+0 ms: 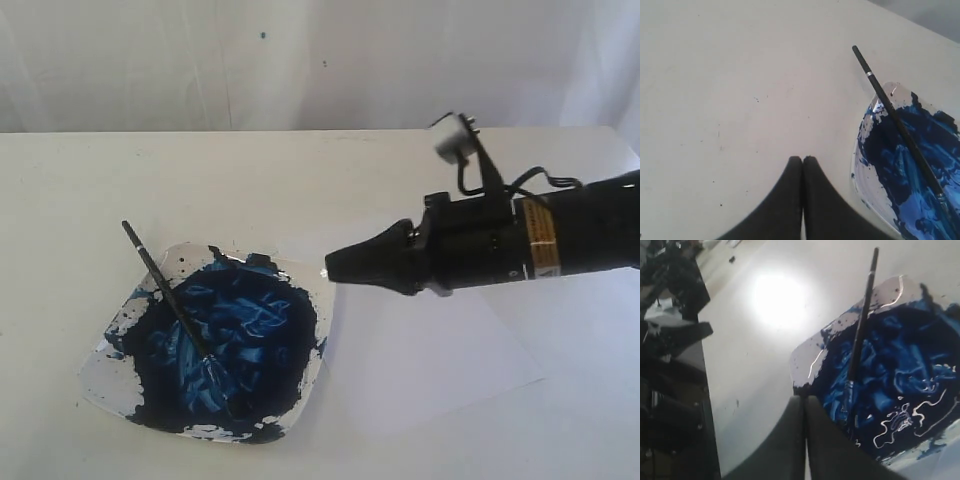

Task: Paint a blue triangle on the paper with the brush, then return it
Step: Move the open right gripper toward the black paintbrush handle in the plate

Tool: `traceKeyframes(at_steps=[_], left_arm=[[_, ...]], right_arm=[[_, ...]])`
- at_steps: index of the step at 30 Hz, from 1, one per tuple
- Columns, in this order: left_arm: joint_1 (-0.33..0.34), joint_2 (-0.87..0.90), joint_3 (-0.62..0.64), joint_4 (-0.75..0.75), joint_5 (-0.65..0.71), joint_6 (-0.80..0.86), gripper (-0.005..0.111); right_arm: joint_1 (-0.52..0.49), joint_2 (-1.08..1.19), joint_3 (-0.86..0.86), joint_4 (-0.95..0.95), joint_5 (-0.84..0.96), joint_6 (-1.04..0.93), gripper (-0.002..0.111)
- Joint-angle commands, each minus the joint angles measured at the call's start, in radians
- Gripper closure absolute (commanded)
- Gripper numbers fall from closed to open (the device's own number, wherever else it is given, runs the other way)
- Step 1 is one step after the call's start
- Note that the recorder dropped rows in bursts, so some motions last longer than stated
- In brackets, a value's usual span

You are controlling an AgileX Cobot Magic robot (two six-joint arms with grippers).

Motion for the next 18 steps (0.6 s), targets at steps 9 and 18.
traceKeyframes(at_steps=[9,18], left_arm=[[-0.002,0.004,-0.006,0.003,0.039,0.001,0.107],[-0.002,0.006,-0.006,0.003,0.038,0.001,0.107]], right_arm=[[0.296,0.009,-0.220,-0.074,0.582,0.025,0.108],[0.369,0.176,-0.487,-0.057,0.610,0.142,0.108]])
